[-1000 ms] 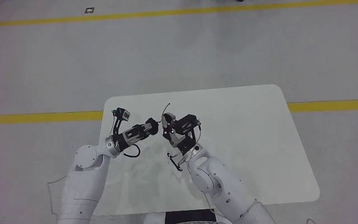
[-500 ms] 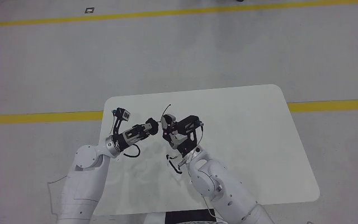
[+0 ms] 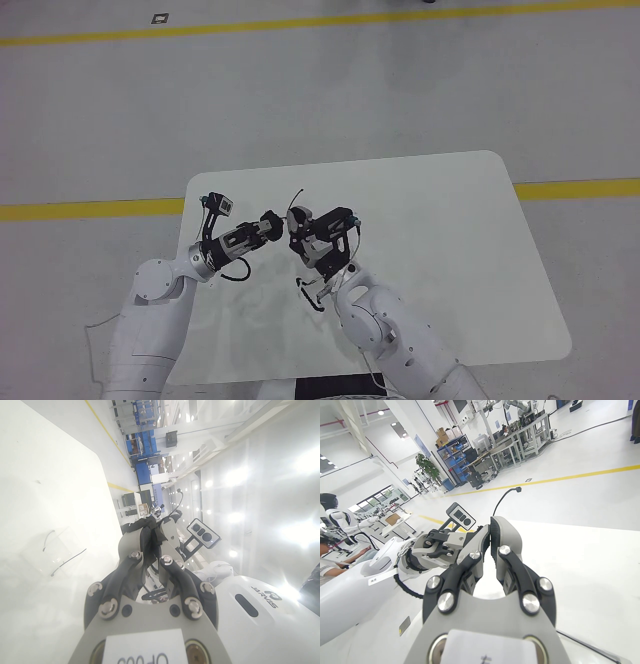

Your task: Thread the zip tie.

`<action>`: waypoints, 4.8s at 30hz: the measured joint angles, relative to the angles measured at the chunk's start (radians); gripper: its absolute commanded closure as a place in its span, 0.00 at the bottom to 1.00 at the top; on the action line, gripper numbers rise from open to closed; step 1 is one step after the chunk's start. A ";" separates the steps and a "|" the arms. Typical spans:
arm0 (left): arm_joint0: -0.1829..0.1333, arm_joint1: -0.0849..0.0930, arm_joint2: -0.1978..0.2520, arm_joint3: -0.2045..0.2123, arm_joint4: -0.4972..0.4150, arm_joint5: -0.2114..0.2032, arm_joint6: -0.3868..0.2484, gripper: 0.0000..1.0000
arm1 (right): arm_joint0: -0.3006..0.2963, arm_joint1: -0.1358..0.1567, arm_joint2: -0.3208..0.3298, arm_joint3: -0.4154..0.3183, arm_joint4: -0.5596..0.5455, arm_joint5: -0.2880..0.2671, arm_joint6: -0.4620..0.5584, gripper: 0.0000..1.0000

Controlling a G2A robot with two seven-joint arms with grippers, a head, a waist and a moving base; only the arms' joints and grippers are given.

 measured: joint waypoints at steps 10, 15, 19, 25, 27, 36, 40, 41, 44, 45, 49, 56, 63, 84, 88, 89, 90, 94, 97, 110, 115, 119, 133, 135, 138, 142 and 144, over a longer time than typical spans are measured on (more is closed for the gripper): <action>0.000 0.000 0.000 0.000 0.000 0.000 0.000 1.00 | 0.001 -0.001 -0.006 0.007 -0.025 0.018 -0.005 1.00; 0.000 0.000 0.000 0.000 0.000 0.000 0.000 1.00 | 0.000 -0.001 -0.010 0.007 -0.022 0.008 -0.001 1.00; 0.000 0.000 0.000 0.000 0.000 0.000 0.000 1.00 | -0.001 -0.001 -0.011 0.007 -0.023 0.004 -0.003 1.00; 0.000 0.000 0.000 0.000 0.000 0.000 0.000 1.00 | -0.002 -0.001 -0.013 0.007 -0.038 0.011 0.002 1.00; 0.000 0.000 0.000 0.000 0.000 0.000 0.000 1.00 | -0.002 0.000 -0.014 0.008 -0.044 0.014 0.003 1.00; 0.000 0.000 0.000 0.000 0.000 0.000 0.000 1.00 | -0.001 0.000 -0.016 0.008 -0.065 0.022 -0.001 0.51; 0.000 0.000 0.000 0.000 0.000 0.000 0.000 1.00 | -0.002 0.001 -0.012 0.002 -0.081 0.021 -0.005 0.00; 0.000 0.000 0.000 0.000 0.000 0.000 0.000 1.00 | -0.004 0.002 -0.009 -0.003 -0.085 0.021 -0.008 0.00; 0.000 0.000 0.000 0.000 0.000 0.000 0.000 1.00 | -0.017 0.008 0.006 -0.021 -0.100 0.010 -0.019 0.00; 0.000 0.000 0.000 0.000 0.000 0.000 0.000 1.00 | -0.024 0.010 0.013 -0.029 -0.108 0.005 -0.021 0.00; 0.000 0.000 0.000 0.000 0.000 0.000 0.000 1.00 | -0.053 0.027 0.050 -0.068 -0.170 -0.042 -0.041 0.00; 0.000 0.000 0.000 0.000 0.000 0.000 0.000 1.00 | -0.062 0.038 0.068 -0.075 -0.261 -0.080 -0.069 0.00; -0.006 0.001 0.006 0.004 -0.047 0.068 0.047 1.00 | -0.043 0.047 0.071 -0.062 -0.328 -0.069 -0.072 0.00; -0.043 0.029 -0.027 -0.010 -0.238 0.472 0.009 1.00 | 0.285 0.251 -0.263 0.151 -0.455 0.261 -0.200 0.00; -0.051 0.029 -0.028 0.015 -0.362 0.573 0.047 1.00 | 0.323 0.260 -0.299 0.189 -0.455 0.278 -0.213 0.00; -0.053 0.030 -0.031 0.023 -0.397 0.603 0.045 1.00 | 0.331 0.262 -0.311 0.197 -0.455 0.292 -0.224 0.00; -0.054 0.031 -0.033 0.028 -0.418 0.622 0.042 1.00 | 0.338 0.263 -0.321 0.203 -0.455 0.300 -0.232 0.00; -0.053 0.036 -0.032 0.048 -0.480 0.681 0.028 1.00 | 0.358 0.260 -0.351 0.226 -0.455 0.325 -0.260 0.00; -0.050 0.042 -0.010 0.076 -0.517 0.681 0.018 1.00 | 0.372 0.250 -0.359 0.251 -0.455 0.325 -0.281 0.00; -0.055 0.050 0.010 0.075 -0.569 0.675 0.083 1.00 | 0.364 0.228 -0.325 0.253 -0.455 0.317 -0.314 0.00; -0.045 0.059 0.064 0.101 -0.742 0.680 0.115 1.00 | 0.374 0.217 -0.322 0.273 -0.455 0.325 -0.366 0.00; -0.049 0.085 0.126 0.111 -0.851 0.680 0.124 1.00 | 0.374 0.204 -0.327 0.288 -0.455 0.325 -0.391 0.00; -0.060 0.154 0.219 0.088 -0.940 0.680 0.141 1.00 | 0.395 0.167 -0.337 0.343 -0.455 0.325 -0.421 0.58; -0.060 0.154 0.219 0.088 -0.940 0.680 0.141 1.00 | 0.399 0.163 -0.341 0.350 -0.455 0.325 -0.422 0.62; -0.060 0.154 0.219 0.088 -0.940 0.680 0.141 1.00 | 0.404 0.157 -0.347 0.360 -0.455 0.325 -0.422 0.68; -0.060 0.154 0.219 0.088 -0.940 0.680 0.141 1.00 | 0.409 0.151 -0.355 0.369 -0.455 0.325 -0.426 0.71; -0.060 0.154 0.219 0.088 -0.940 0.680 0.141 1.00 | 0.411 0.148 -0.359 0.372 -0.455 0.325 -0.430 0.71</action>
